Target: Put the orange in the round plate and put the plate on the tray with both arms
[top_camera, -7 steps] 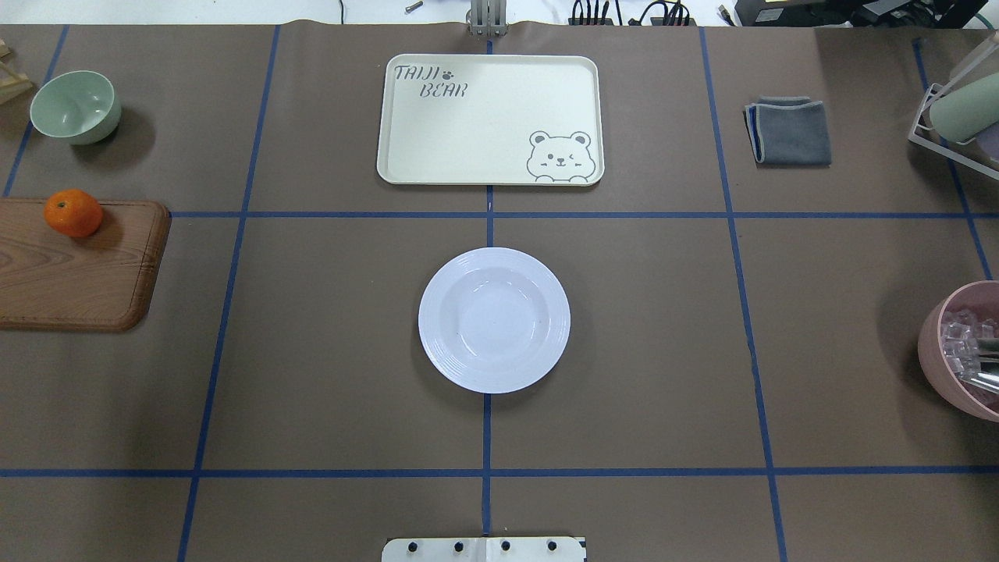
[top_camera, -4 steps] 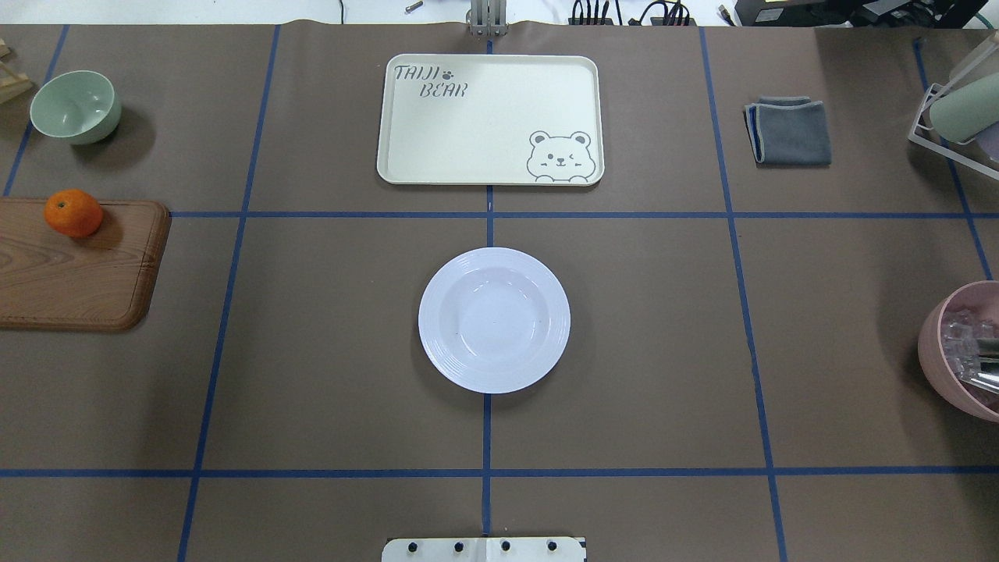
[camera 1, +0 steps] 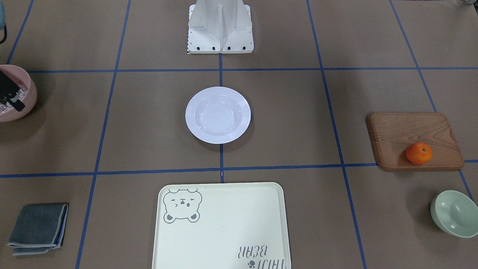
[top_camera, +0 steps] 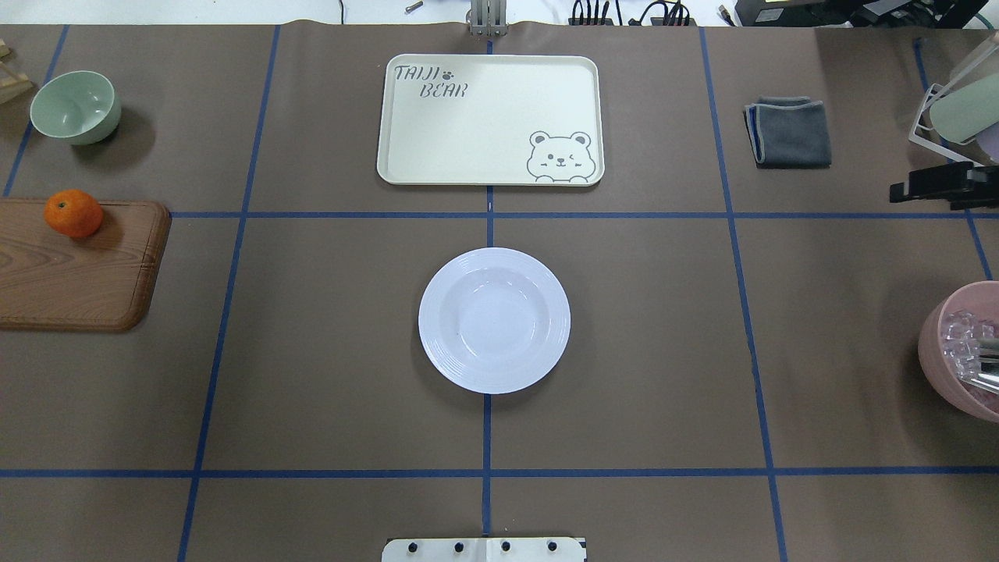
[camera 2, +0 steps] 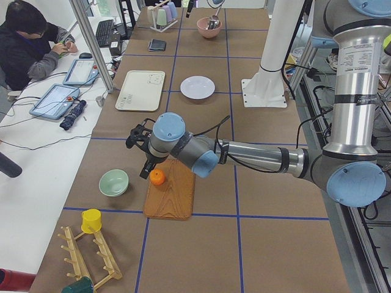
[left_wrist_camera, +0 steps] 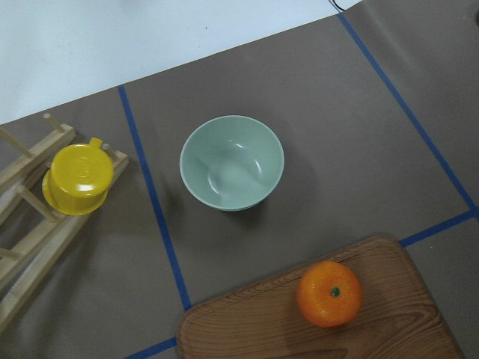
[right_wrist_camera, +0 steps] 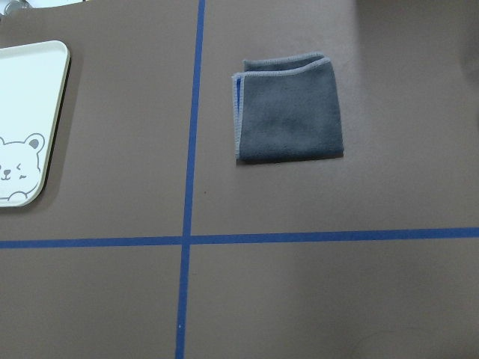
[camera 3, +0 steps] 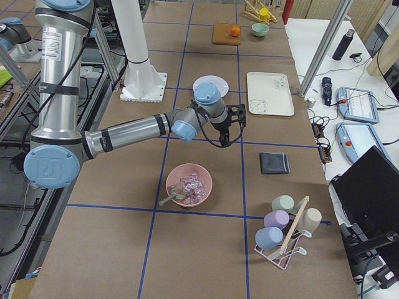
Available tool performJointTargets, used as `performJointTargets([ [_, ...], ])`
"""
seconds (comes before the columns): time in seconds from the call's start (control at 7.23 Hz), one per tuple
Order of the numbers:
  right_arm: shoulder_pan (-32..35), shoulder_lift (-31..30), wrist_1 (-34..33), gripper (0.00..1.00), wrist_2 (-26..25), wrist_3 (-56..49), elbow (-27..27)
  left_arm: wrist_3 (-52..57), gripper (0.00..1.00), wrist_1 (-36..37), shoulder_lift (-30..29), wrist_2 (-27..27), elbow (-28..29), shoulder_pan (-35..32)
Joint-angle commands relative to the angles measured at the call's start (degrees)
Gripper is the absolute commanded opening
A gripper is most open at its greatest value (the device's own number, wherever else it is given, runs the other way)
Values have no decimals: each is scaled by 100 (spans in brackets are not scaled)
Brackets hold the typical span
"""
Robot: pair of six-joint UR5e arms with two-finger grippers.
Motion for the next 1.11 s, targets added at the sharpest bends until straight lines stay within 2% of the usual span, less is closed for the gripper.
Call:
performJointTargets([
  [0.0, -1153, 12, -87, 100, -1143, 972, 253, -915, 99, -401, 25, 340, 48, 666],
  [0.14, -1619, 73, -166, 100, -1670, 1192, 245, -1144, 99, -638, 52, 831, 170, 939],
  [0.28, -2024, 239, -619, 100, -2172, 1325, 253, -1242, 99, -718, 9, 1097, 398, 1211],
  [0.41, -2420, 363, -789, 100, -2673, 1335, 236, -1243, 99, -797, -35, 1291, 548, 1423],
  [0.69, -2590, 373, -790, 100, -2730, 1361, 236, -1260, 99, -1034, -210, 1651, 960, 1714],
  [0.97, -2599, 373, -790, 100, -2739, 1361, 218, -1356, 99, -1403, -535, 1670, 1540, 1881],
])
